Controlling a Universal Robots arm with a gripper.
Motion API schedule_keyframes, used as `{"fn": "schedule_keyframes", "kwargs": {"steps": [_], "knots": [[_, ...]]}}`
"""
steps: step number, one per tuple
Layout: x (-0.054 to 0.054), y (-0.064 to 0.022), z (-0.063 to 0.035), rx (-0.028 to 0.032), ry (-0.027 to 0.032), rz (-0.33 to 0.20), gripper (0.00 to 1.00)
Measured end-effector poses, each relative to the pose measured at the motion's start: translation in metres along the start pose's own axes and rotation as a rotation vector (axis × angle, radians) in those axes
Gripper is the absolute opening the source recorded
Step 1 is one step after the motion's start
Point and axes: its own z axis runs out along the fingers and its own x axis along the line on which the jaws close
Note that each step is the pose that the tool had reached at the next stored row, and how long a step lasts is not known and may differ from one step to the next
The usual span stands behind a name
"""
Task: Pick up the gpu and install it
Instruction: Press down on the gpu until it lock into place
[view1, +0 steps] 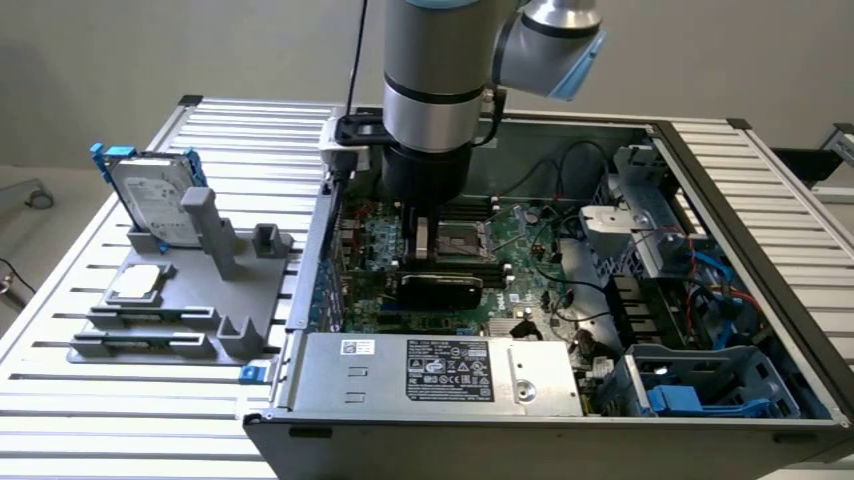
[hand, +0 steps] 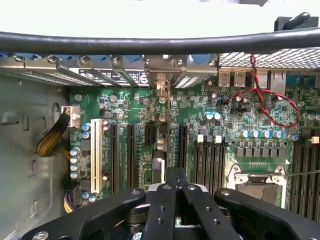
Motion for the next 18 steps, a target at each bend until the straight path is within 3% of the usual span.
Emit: {"fn": "schedule_keyframes", "kwargs": {"steps": [18], "knots": [[0.0002,-0.0003,0.0085,-0.0003,0.0003,-0.004,0.11]]}}
